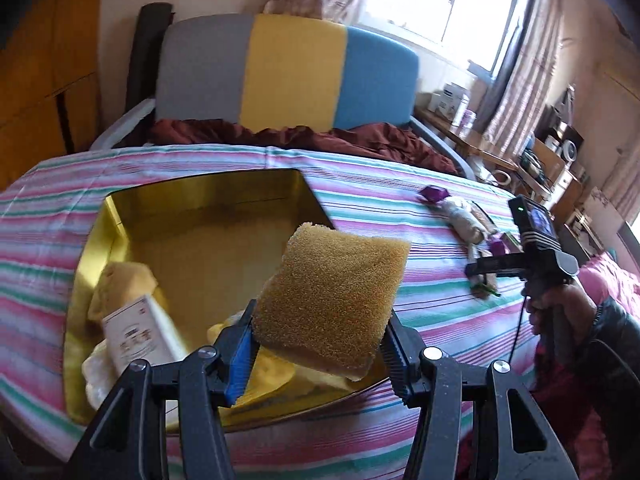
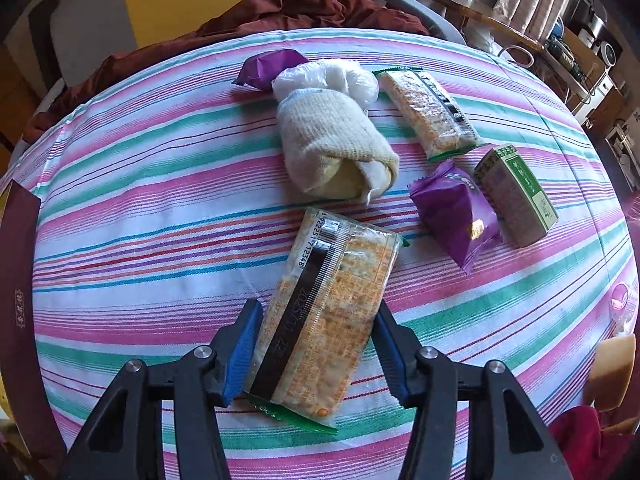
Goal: Organize objects
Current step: 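Carry the sponge toward the gold tray with the left tool while the right tool grasps the cracker packet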
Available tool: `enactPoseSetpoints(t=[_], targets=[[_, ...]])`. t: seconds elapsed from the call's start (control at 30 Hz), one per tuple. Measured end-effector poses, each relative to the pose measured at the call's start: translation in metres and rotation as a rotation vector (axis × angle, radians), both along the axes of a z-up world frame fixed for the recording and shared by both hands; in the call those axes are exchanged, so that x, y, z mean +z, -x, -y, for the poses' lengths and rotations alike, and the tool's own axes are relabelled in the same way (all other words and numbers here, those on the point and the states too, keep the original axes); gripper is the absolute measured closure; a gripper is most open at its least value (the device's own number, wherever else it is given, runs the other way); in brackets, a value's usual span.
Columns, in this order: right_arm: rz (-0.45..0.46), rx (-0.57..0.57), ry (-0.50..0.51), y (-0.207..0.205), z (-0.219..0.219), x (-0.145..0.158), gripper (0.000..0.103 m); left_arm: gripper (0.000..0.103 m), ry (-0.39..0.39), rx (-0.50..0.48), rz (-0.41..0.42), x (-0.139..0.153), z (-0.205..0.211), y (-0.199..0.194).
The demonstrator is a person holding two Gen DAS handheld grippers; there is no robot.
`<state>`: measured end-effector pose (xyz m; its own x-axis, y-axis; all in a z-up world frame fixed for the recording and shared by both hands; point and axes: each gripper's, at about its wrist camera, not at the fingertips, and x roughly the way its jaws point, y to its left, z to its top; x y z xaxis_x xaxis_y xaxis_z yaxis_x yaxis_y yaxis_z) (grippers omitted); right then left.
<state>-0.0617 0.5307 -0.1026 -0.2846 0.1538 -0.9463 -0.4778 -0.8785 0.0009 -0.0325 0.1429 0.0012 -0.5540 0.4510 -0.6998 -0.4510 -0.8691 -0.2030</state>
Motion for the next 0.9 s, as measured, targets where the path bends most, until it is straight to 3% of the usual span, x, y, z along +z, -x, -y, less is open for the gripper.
enactPoseSetpoints(t=[0.5,0.67,0.9], targets=[[-0.004,0.030,-0.033,-0.002,0.007,-0.003,0.047,0.046,-0.020,0.338,0.021,-0.002,0.124,0.031],[-0.005,0.052,-0.057,-0.005,0.007,-0.003,0.048,0.045,-0.032,0.367,0.052,-0.002,0.134,0.056],[-0.007,0.056,-0.058,-0.009,0.005,-0.002,0.048,0.045,0.042,0.327,0.049,-0.005,0.116,0.112]])
